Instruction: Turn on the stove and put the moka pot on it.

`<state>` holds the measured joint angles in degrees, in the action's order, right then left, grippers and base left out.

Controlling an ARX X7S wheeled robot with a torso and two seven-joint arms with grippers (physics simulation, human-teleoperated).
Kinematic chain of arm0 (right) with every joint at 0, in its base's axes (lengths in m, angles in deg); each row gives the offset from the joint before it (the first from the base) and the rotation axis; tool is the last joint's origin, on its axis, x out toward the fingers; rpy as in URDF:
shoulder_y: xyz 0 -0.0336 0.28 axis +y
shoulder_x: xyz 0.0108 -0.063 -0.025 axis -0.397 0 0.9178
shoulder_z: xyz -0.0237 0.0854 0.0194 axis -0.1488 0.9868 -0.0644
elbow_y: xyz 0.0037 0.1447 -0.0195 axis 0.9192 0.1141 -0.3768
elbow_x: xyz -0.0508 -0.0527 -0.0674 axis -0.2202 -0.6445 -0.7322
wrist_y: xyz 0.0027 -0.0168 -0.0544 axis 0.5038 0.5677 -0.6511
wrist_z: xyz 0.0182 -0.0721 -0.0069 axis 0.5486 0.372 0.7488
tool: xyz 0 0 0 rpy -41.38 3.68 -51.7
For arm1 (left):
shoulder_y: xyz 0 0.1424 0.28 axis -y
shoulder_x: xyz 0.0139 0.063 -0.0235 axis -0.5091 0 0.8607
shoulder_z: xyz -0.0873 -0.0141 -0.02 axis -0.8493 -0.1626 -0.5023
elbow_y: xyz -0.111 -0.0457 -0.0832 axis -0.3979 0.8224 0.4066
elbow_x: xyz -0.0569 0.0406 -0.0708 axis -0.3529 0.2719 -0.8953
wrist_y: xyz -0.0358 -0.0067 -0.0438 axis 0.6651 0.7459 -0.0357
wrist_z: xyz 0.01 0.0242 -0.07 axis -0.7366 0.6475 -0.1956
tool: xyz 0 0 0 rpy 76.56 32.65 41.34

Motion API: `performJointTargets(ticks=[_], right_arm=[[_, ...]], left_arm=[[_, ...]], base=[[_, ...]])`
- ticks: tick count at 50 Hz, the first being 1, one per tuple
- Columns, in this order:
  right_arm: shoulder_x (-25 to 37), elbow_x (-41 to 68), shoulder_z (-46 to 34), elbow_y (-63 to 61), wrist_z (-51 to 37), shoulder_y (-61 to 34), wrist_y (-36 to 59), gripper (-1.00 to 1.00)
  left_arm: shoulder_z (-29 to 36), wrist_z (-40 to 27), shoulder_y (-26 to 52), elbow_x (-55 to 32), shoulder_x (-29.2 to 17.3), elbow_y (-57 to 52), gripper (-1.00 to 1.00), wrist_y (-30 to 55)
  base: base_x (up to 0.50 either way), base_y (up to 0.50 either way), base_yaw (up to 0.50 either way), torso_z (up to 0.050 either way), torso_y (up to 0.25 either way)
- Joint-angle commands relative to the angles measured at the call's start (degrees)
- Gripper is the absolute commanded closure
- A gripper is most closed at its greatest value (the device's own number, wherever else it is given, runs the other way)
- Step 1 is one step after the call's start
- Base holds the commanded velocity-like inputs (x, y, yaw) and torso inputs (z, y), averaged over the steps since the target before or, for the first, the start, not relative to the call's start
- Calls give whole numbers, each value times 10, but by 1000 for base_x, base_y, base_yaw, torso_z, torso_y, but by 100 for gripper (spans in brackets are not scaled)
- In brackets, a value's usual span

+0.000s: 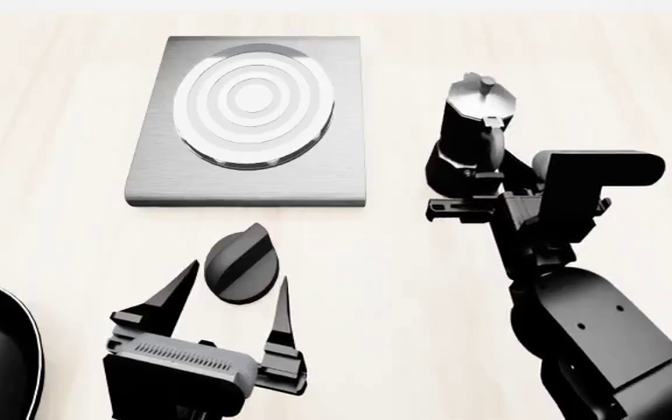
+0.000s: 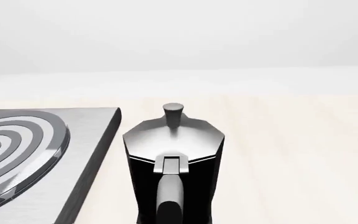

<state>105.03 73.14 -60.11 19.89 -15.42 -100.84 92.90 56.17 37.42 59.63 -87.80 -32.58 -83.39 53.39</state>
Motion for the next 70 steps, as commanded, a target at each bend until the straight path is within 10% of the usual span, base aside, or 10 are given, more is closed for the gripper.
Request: performJointTargets(ticks=[1,70], right_arm=[[-10,-15,12,-29,10,-31,25,100],[-203,-72,-102,302,89,-336,-63,100]], left_arm=[[-15,6,2,16,13,7,-100,-13],[-31,-7,6,-13,-1,-2,-100,-12]], base=[[0,0,0,0,0],[0,0,0,0,1]])
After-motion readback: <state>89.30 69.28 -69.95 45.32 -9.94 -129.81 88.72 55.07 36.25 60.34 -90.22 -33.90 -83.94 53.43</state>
